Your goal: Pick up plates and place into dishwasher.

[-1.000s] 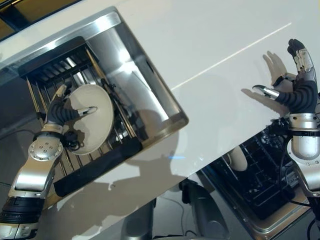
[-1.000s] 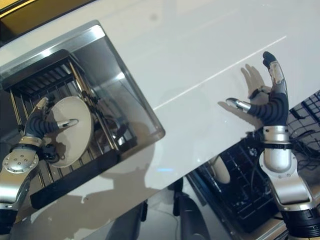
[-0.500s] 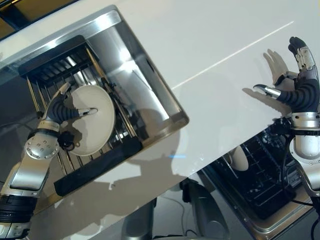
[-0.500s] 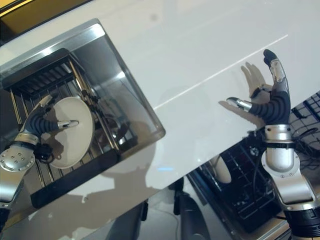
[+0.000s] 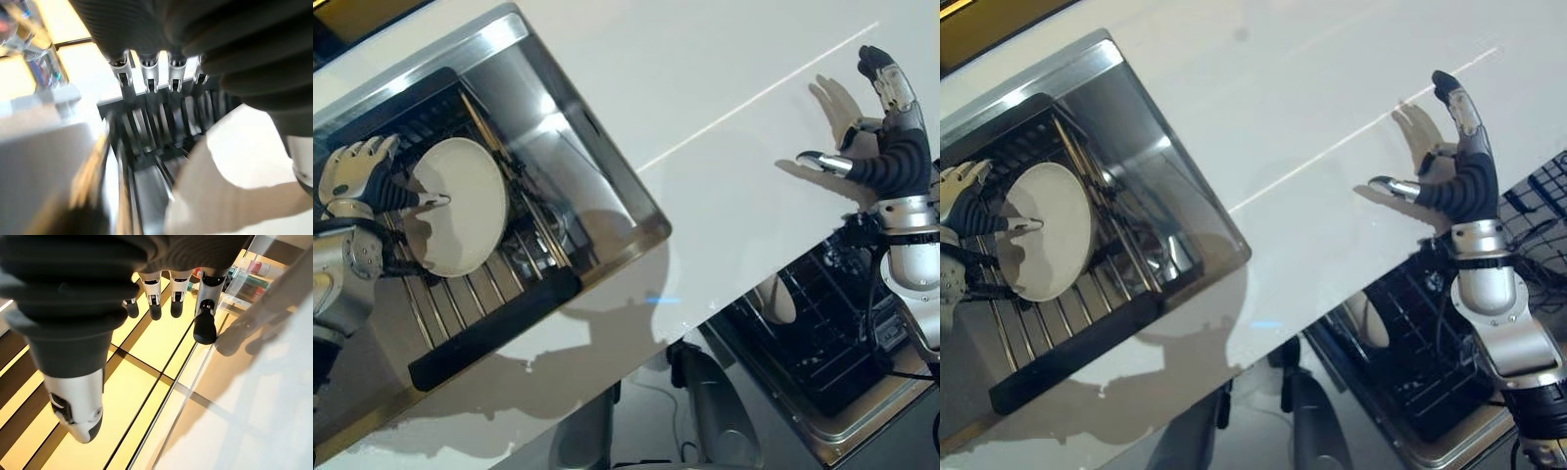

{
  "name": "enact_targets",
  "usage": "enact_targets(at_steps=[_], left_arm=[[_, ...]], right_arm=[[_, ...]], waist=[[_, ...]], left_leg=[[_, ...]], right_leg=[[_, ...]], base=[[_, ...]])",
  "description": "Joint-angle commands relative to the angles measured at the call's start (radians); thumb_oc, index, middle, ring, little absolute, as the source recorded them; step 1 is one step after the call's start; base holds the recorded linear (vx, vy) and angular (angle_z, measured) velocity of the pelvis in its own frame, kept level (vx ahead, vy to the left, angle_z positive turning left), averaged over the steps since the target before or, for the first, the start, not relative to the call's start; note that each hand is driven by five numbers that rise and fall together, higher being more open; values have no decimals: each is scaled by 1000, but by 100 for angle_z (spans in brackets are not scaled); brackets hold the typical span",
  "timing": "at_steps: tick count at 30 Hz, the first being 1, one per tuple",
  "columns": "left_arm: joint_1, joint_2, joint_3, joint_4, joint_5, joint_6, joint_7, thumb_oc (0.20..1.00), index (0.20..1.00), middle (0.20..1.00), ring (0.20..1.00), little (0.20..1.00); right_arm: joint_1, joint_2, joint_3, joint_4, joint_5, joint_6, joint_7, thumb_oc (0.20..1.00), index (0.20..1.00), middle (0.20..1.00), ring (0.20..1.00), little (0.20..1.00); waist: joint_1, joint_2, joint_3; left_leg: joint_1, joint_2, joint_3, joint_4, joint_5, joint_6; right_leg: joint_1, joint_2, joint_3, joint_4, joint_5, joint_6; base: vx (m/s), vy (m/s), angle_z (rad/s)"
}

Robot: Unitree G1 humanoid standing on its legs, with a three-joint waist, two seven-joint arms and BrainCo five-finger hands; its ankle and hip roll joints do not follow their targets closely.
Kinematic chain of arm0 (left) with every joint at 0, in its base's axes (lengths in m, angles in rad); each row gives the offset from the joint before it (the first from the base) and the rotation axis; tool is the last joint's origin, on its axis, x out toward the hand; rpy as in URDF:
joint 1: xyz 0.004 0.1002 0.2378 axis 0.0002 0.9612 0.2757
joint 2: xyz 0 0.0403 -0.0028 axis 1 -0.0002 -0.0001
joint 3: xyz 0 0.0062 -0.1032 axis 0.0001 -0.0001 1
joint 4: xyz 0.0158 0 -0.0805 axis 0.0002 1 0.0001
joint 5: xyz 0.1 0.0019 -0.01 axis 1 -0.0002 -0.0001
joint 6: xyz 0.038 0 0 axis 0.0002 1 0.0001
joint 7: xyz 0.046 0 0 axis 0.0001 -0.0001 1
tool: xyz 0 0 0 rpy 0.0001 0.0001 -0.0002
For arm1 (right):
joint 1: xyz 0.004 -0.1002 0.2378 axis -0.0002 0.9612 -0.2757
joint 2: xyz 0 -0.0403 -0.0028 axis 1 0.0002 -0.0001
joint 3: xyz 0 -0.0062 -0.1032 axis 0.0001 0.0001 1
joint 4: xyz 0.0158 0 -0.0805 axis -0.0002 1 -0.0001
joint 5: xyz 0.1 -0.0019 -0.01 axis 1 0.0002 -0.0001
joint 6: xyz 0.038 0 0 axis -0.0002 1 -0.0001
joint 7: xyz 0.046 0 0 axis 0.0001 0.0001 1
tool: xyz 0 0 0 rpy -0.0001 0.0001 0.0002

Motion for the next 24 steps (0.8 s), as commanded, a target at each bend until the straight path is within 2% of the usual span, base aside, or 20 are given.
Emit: enact_targets(at_steps=[1, 2, 4, 6, 10, 18, 24], left_arm=[[-45, 15, -111, 89, 16, -6, -131, 1000, 1000, 1000, 1000, 1000], [-74, -6, -158, 121, -10, -24, -187, 1000, 1000, 1000, 1000, 1000], [-105, -40, -200, 170, -108, -77, -230, 1000, 1000, 1000, 1000, 1000], [-124, -87, -207, 204, -198, -121, -279, 1000, 1000, 1000, 1000, 1000], [-147, -136, -203, 260, -370, -198, -311, 1000, 1000, 1000, 1000, 1000], [-163, -248, -126, 253, -856, -206, -470, 1000, 1000, 1000, 1000, 1000], [-127, -337, -59, 242, -1166, -192, -545, 1000, 1000, 1000, 1000, 1000]], right_arm=[[2, 12, 140, 125, -8, 52, 40, 1000, 1000, 1000, 1000, 1000], [-23, 14, 160, 123, -14, 66, 42, 1000, 1000, 1000, 1000, 1000], [-51, 11, 182, 124, -17, 80, 38, 1000, 1000, 1000, 1000, 1000], [-70, 7, 191, 118, -21, 98, 40, 1000, 1000, 1000, 1000, 1000], [-80, 0, 187, 112, -32, 113, 57, 1000, 1000, 1000, 1000, 1000], [-68, 35, 165, 103, -66, 125, 72, 1000, 1000, 1000, 1000, 1000], [-59, 67, 167, 111, -94, 106, 71, 1000, 1000, 1000, 1000, 1000]], waist=[[-2, -29, 48], [-11, -30, 48], [-18, -30, 48], [-25, -25, 48], [-37, -16, 48], [-41, -21, 48], [-44, -34, 48]], left_leg=[[-41, -53, 59, 31, -17, 83], [-44, -53, 64, 32, -17, 83], [-49, -53, 70, 33, -16, 84], [-56, -55, 76, 35, -15, 86], [-68, -59, 80, 39, -16, 89], [-108, -61, 84, 50, -13, 94], [-127, -55, 91, 50, -13, 95]], right_leg=[[76, -34, 2, -125, 24, 120], [69, -34, 6, -122, 25, 120], [57, -33, 11, -116, 27, 120], [44, -33, 13, -108, 25, 118], [21, -33, 24, -94, 21, 117], [-24, -23, 30, -74, 22, 117], [-50, -11, 36, -67, 23, 118]], base=[[21, 77, -12], [24, 84, -20], [19, 91, -19], [18, 91, -8], [15, 70, 3], [5, 5, -1], [5, 3, 4]])
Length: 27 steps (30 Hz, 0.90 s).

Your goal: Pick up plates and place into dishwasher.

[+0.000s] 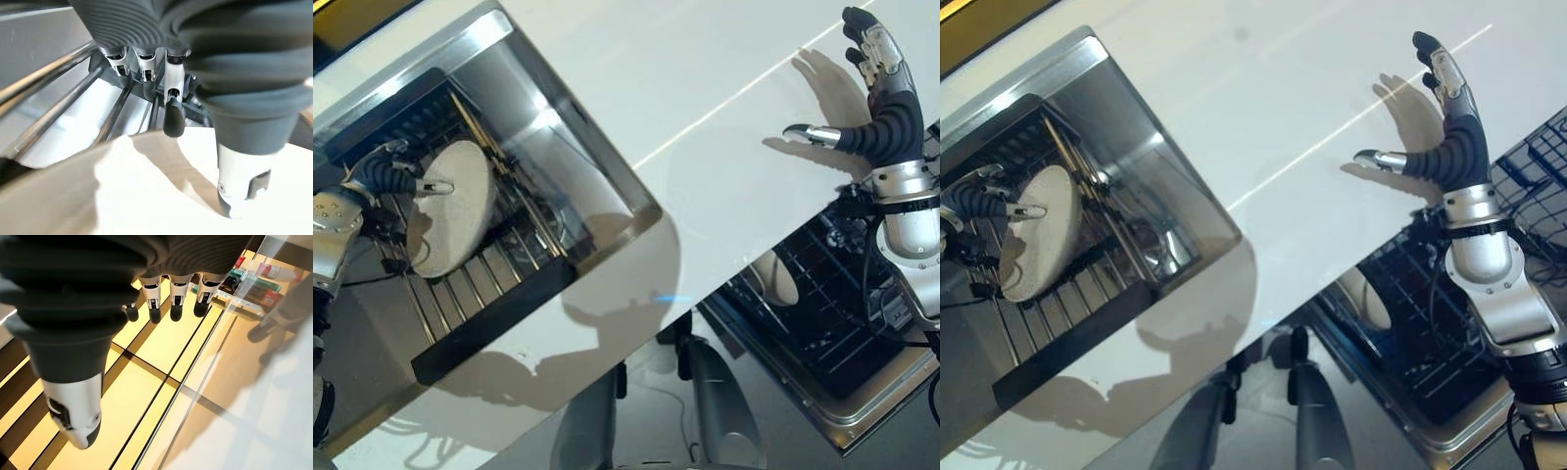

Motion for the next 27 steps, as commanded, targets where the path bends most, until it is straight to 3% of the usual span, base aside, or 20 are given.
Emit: enact_targets(at_steps=[1, 4, 7, 15, 24, 27], left_arm=[[77, -289, -81, -74, -283, 1, -211, 1000, 1000, 1000, 1000, 1000], [85, -322, -77, -66, -296, 24, -261, 1000, 1000, 1000, 1000, 1000], [94, -323, -94, -57, -208, 29, -305, 1000, 1000, 1000, 1000, 1000], [71, -267, -171, -36, -31, 40, -294, 1000, 1000, 1000, 1000, 1000], [45, -156, -277, -32, 505, -72, -201, 1000, 1000, 1000, 1000, 1000], [28, -130, -316, -41, 517, -86, -242, 1000, 1000, 1000, 1000, 1000]], right_arm=[[60, 105, 161, 96, -85, 68, 32, 1000, 1000, 1000, 1000, 1000], [54, 122, 168, 93, -90, 71, 24, 1000, 1000, 1000, 1000, 1000], [48, 125, 176, 88, -84, 72, 15, 1000, 1000, 1000, 1000, 1000], [23, 102, 208, 84, -54, 80, 1, 1000, 1000, 1000, 1000, 1000], [14, 80, 209, 103, -27, 65, 2, 1000, 1000, 1000, 1000, 1000], [9, 66, 220, 106, -14, 63, -9, 1000, 1000, 1000, 1000, 1000]], waist=[[-18, -51, 72], [-15, -67, 72], [-11, -78, 72], [-7, -82, 72], [2, -81, 72], [1, -83, 72]], left_leg=[[-40, -40, 37, 21, -24, 80], [-45, -39, 38, 19, -24, 82], [-48, -37, 41, 17, -25, 83], [-46, -38, 43, 24, -34, 89], [-43, -40, 36, 27, -39, 91], [-47, -41, 36, 28, -42, 92]], right_leg=[[52, 19, 20, -106, 16, 103], [46, 24, 20, -105, 18, 104], [43, 28, 19, -105, 19, 105], [47, 28, 14, -103, 19, 107], [59, 21, 2, -107, 19, 110], [57, 19, 0, -111, 21, 109]], base=[[0, 0, 0], [-2, -24, -2], [-6, -24, 2], [-3, 4, -8], [-5, -1, 5], [-1, -3, 2]])
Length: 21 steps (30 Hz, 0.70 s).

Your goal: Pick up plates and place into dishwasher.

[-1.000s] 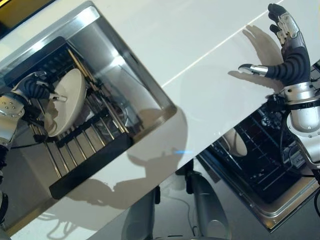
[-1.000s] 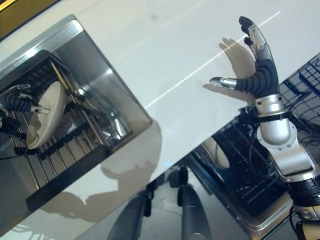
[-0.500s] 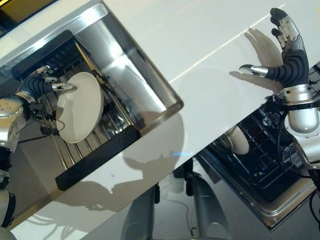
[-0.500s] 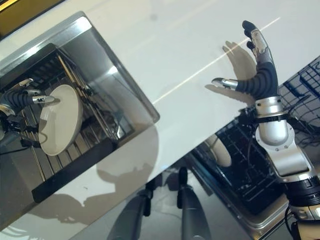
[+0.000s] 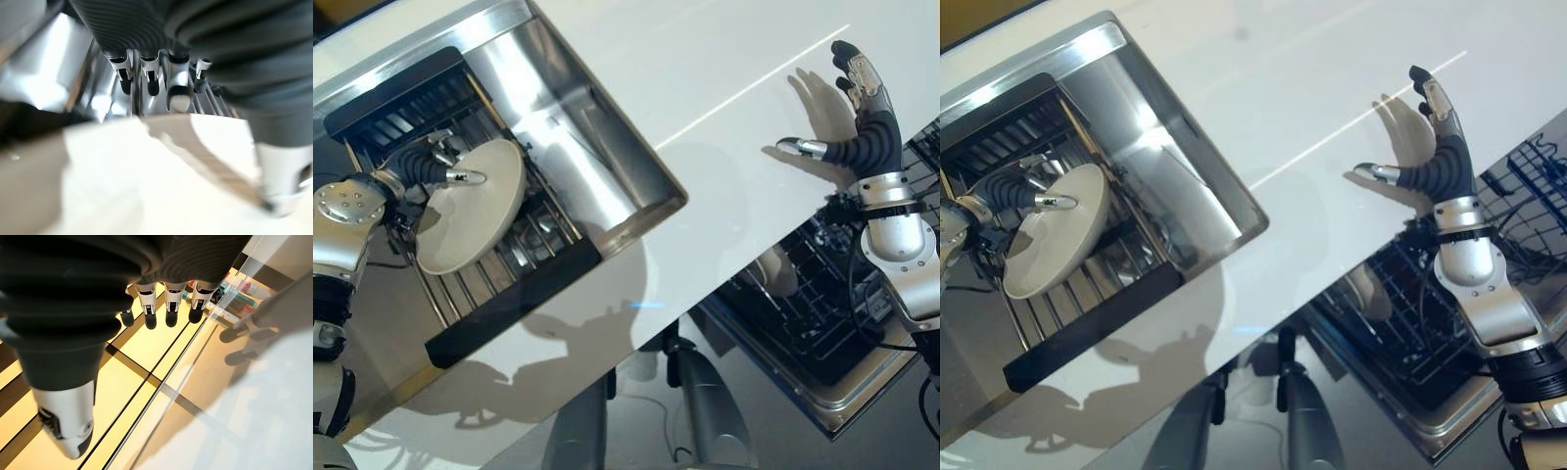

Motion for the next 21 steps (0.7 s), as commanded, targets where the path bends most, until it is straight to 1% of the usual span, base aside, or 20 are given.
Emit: enact_targets(at_steps=[1, 4, 6, 9, 10, 11, 12, 15, 17, 21], left_arm=[[108, -114, -230, -2, 162, 23, -118, 1000, 1000, 1000, 1000, 1000], [105, -117, -245, -10, 176, 26, -129, 1000, 1000, 1000, 1000, 1000], [99, -117, -255, -7, 160, 33, -146, 1000, 1000, 1000, 1000, 1000], [100, -125, -254, -11, 106, 41, -194, 1000, 1000, 1000, 1000, 1000], [95, -131, -256, -20, 42, 42, -241, 1000, 1000, 1000, 1000, 1000], [95, -134, -252, -28, -7, 33, -275, 821, 821, 821, 821, 821], [101, -141, -246, -45, -79, 30, -307, 200, 200, 200, 200, 200], [110, -155, -238, -93, -166, 28, -368, 200, 200, 200, 200, 200], [107, -165, -238, -117, -219, 45, -380, 200, 200, 200, 200, 200], [107, -172, -236, -139, -246, 69, -373, 200, 200, 200, 200, 200]], right_arm=[[5, 36, 157, 35, -9, 39, 9, 1000, 1000, 1000, 1000, 1000], [5, 39, 160, 43, -14, 31, -3, 1000, 1000, 1000, 1000, 1000], [3, 41, 163, 45, -12, 31, -8, 1000, 1000, 1000, 1000, 1000], [3, 42, 163, 38, -13, 40, -6, 1000, 1000, 1000, 1000, 1000], [2, 46, 165, 31, -15, 52, -9, 1000, 1000, 1000, 1000, 1000], [4, 46, 163, 27, -16, 54, -10, 1000, 1000, 1000, 1000, 1000], [8, 46, 162, 23, -21, 55, -10, 1000, 1000, 1000, 1000, 1000], [17, 49, 155, 26, -31, 52, -6, 1000, 1000, 1000, 1000, 1000], [15, 52, 156, 32, -37, 49, -2, 1000, 1000, 1000, 1000, 1000], [23, 57, 152, 37, -43, 40, 6, 1000, 1000, 1000, 1000, 1000]], waist=[[1, -22, 114], [1, -24, 114], [-1, -24, 114], [-2, -22, 114], [-3, -20, 114], [-3, -18, 114], [-3, -15, 114], [-4, -4, 114], [-7, 3, 114], [-8, 10, 114]], left_leg=[[-2, -41, 36, 22, -57, 68], [-2, -41, 37, 18, -59, 69], [-1, -42, 38, 19, -60, 70], [7, -42, 39, 16, -61, 69], [10, -43, 40, 16, -62, 70], [11, -44, 41, 17, -63, 69], [11, -45, 41, 19, -63, 69], [21, -48, 42, 17, -65, 70], [29, -50, 42, 17, -66, 71], [42, -52, 41, 17, -68, 71]], right_leg=[[48, 11, -14, -15, -18, 39], [48, 12, -17, -19, -17, 39], [48, 12, -16, -18, -18, 39], [53, 12, -16, -19, -18, 40], [56, 11, -15, -19, -20, 40], [56, 10, -16, -18, -20, 40], [56, 9, -16, -18, -20, 40], [61, 9, -15, -15, -22, 40], [66, 9, -11, -14, -24, 39], [79, 8, -9, -15, -27, 40]], base=[[0, 0, 0], [0, 0, 0], [0, 0, 0], [0, 0, 0], [0, 0, 0], [0, 0, 0], [0, 0, 0], [0, 0, 0], [0, 0, 0], [0, 0, 0]])
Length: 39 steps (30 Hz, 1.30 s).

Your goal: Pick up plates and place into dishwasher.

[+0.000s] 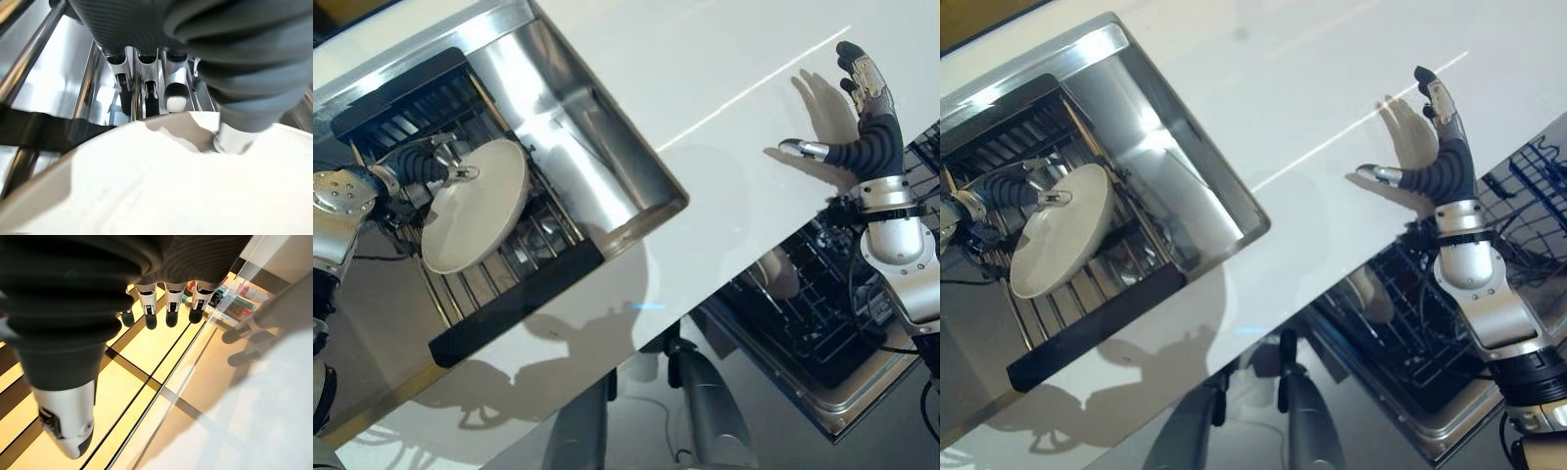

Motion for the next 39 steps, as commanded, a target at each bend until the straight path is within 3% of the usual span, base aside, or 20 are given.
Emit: enact_targets(at_steps=[1, 17, 27, 31, 35, 39], left_arm=[[131, -208, -197, -145, -33, 14, -234, 200, 200, 200, 200, 200], [236, -203, -95, -172, -97, 11, -209, 200, 200, 200, 200, 200], [303, -213, -28, -191, -147, -18, -130, 200, 200, 200, 200, 200], [362, -227, 46, -205, -176, -97, -10, 200, 200, 200, 200, 200], [441, -263, 169, -239, -183, -217, 204, 200, 200, 200, 200, 200], [554, -340, 307, -303, -133, -326, 337, 200, 200, 200, 200, 200]], right_arm=[[7, 59, 154, 38, -44, 35, 36, 1000, 1000, 1000, 1000, 1000], [59, 52, 122, 26, -39, 30, 44, 1000, 1000, 1000, 1000, 1000], [114, 56, 99, 28, -53, 10, 56, 1000, 1000, 1000, 1000, 1000], [156, 60, 73, 21, -62, -4, 68, 1000, 1000, 1000, 1000, 1000], [221, 80, 34, 10, -85, -21, 77, 1000, 1000, 1000, 1000, 1000], [292, 132, -8, 0, -52, -61, 118, 1000, 1000, 1000, 1000, 1000]], waist=[[-7, 8, 114], [2, 38, 103], [5, 55, 64], [12, 59, 43], [28, 58, 25], [56, 48, 10]], left_leg=[[27, -47, 27, 23, -70, 71], [98, -53, 9, 17, -77, 69], [143, -55, -1, -1, -82, 63], [163, -55, -8, -5, -85, 58], [180, -54, -18, -14, -87, 56], [183, -54, -37, -17, -86, 56]], right_leg=[[78, 20, -10, -37, -29, 40], [156, 18, -17, -55, -43, 32], [202, 17, -17, -78, -53, 28], [225, 15, -21, -87, -59, 25], [245, 12, -29, -94, -70, 22], [258, 14, -44, -100, -78, 20]], base=[[16, -31, 1], [3, -6, 0], [0, 0, 0], [12, -15, -3], [13, -26, 0], [-8, -79, 4]])
